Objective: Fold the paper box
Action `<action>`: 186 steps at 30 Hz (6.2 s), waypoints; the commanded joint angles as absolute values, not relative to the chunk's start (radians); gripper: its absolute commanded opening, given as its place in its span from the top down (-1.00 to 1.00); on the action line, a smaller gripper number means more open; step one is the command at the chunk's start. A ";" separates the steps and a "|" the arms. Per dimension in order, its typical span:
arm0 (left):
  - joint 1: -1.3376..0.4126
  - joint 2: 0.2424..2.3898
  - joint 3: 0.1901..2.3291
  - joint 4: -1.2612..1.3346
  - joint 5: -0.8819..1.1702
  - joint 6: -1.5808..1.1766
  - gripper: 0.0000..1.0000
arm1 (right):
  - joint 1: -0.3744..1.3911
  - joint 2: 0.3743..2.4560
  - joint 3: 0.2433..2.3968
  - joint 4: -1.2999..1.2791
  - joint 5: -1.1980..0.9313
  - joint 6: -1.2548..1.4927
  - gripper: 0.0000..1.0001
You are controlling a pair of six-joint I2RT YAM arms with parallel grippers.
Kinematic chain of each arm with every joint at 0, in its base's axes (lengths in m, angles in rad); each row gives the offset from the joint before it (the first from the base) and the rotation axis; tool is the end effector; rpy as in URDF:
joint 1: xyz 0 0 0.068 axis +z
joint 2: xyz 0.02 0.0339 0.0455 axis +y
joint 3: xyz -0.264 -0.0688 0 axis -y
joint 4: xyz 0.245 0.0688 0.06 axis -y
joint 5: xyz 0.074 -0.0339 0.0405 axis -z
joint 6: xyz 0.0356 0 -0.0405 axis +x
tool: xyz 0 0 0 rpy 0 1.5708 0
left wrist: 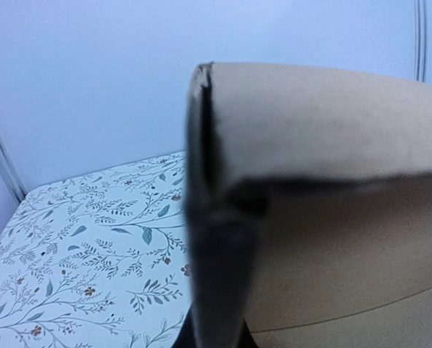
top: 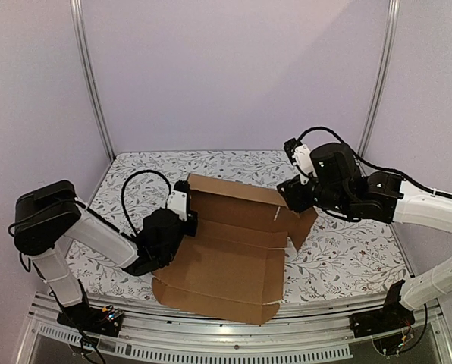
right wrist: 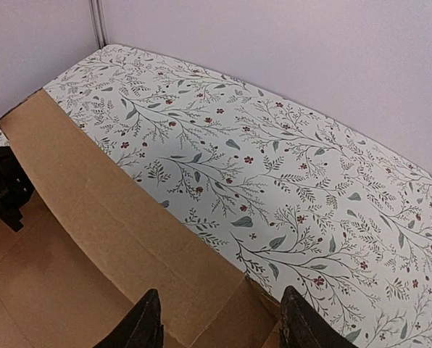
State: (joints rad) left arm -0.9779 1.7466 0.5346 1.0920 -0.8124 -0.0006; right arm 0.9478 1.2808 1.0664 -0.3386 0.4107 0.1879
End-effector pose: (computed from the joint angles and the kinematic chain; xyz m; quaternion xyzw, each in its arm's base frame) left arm 0.1925 -0.2395 0.1533 0.0912 0.7300 -0.0255 0.6769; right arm 0.1792 0.2251 0.3170 -0.2248 0.8308 0.1064 0.4979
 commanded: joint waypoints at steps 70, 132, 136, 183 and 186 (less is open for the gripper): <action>-1.004 1.684 0.693 0.366 -0.860 -0.539 1.00 | 0.786 1.686 0.885 0.743 -0.008 0.863 1.00; -0.726 1.351 0.562 0.600 -0.137 -0.873 1.00 | 0.798 0.819 0.575 0.309 -0.316 0.357 1.00; -0.726 1.353 0.570 0.596 -0.125 -0.876 1.00 | 0.804 0.880 0.608 0.377 -0.330 0.370 1.00; -0.647 1.361 0.641 0.486 0.036 -0.822 1.00 | 0.837 0.974 0.711 -0.149 -0.077 0.142 1.00; -0.647 1.349 0.632 0.461 0.004 -0.803 1.00 | 0.837 0.938 0.709 -0.158 -0.079 0.148 1.00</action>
State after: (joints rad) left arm -0.6575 1.3743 0.6228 0.4835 0.0330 -0.8227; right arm 0.8314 0.9909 0.6815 -0.1234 -0.0925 0.1516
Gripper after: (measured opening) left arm 0.028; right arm 0.003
